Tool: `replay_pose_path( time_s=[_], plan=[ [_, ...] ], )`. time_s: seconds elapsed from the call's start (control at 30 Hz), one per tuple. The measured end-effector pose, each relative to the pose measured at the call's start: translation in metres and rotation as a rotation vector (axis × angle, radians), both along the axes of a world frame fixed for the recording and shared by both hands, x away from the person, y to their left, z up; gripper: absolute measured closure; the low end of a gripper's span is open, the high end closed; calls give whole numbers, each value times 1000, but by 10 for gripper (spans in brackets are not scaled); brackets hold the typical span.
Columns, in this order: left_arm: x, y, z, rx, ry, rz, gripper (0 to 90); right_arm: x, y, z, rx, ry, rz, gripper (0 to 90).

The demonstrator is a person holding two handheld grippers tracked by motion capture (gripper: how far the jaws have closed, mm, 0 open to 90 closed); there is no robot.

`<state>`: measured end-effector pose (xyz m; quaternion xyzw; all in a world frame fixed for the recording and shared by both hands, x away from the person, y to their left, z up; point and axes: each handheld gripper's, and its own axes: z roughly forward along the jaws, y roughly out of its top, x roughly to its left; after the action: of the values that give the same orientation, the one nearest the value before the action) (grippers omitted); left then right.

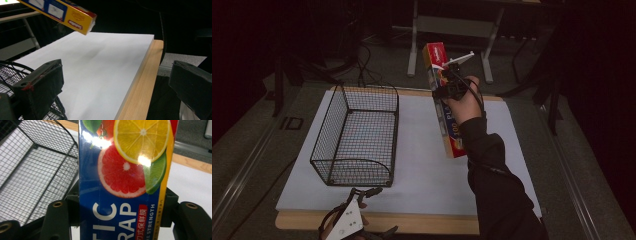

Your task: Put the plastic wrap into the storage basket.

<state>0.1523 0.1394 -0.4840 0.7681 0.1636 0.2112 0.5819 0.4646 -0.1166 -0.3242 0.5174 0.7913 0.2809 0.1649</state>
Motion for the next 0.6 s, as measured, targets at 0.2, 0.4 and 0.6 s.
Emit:
replay_pose_path(
  time_s=[0.2, 0.4, 0.6],
  plan=[
    [0, 1, 0, 1, 4, 2, 2, -3, 20, 11, 8, -23, 27, 400],
    [-1, 1, 0, 0, -2, -4, 2, -5, 40, 19, 15, -40, 53, 400],
    [-1, 1, 0, -3, -4, -3, 2, -9, 68, 29, 25, -72, 84, 400]
  ],
)
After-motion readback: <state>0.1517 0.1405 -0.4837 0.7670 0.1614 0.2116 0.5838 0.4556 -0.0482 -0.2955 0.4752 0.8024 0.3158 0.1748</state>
